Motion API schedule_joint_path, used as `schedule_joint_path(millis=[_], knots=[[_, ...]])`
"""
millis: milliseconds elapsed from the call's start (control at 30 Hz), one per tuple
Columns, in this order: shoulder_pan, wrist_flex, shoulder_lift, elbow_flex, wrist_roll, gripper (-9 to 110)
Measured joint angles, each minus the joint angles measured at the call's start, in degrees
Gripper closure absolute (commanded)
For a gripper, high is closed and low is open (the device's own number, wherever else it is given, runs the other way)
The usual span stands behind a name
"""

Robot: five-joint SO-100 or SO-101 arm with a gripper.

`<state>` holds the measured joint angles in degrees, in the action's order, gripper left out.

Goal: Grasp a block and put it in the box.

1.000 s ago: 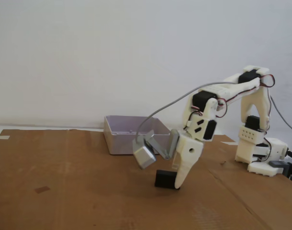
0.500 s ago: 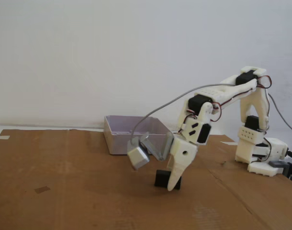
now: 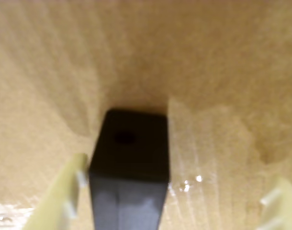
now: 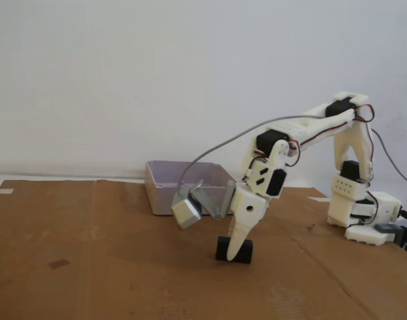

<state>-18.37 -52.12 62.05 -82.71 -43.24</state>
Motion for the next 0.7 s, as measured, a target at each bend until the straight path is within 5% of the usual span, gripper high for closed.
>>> schedule_joint_path(millis=[700], knots=[[-0.09, 0.00, 0.00, -2.64, 0.53, 57]])
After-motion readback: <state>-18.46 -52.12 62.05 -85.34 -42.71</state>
